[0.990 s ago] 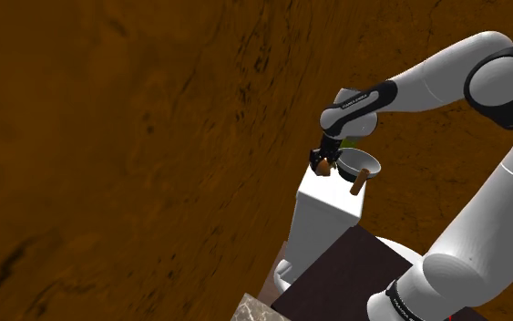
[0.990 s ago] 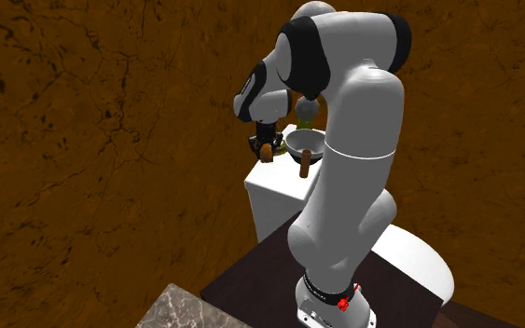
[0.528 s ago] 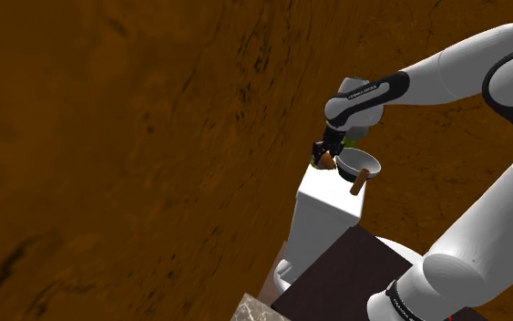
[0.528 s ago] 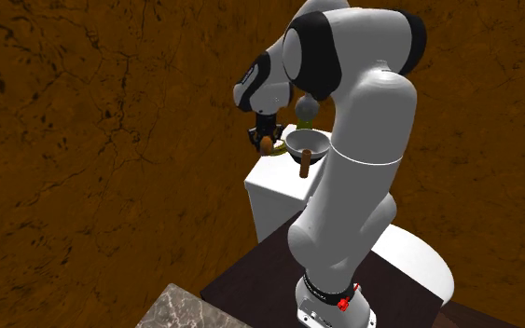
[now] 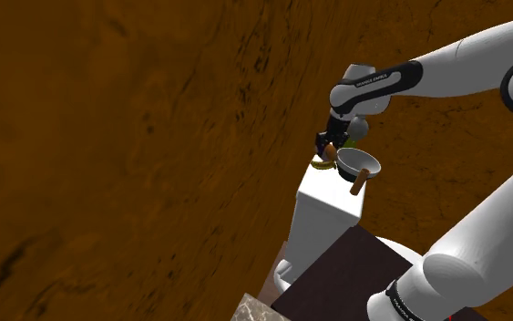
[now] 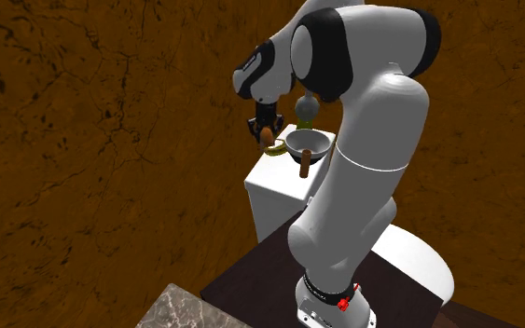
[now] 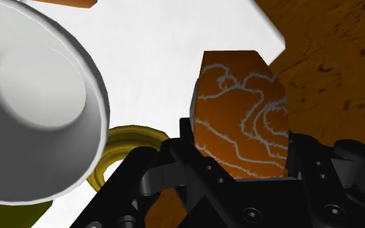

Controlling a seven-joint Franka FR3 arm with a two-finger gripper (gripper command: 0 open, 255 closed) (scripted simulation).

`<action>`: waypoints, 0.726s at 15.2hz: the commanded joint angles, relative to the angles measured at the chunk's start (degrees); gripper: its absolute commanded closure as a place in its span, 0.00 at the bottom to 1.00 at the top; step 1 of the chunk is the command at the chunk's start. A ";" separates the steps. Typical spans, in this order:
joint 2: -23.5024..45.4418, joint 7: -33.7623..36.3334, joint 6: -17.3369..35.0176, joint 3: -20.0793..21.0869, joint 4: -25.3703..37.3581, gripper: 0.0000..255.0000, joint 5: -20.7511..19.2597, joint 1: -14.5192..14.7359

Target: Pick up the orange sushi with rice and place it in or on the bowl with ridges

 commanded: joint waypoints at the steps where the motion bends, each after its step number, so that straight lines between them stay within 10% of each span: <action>1: -0.80 0.13 -1.72 -0.01 0.94 1.00 -0.27 -0.04; 10: -2.36 -1.19 -5.54 -0.88 3.26 1.00 -0.83 -0.85; 11: -2.36 -1.19 -5.54 -0.88 3.26 0.00 -0.83 -0.85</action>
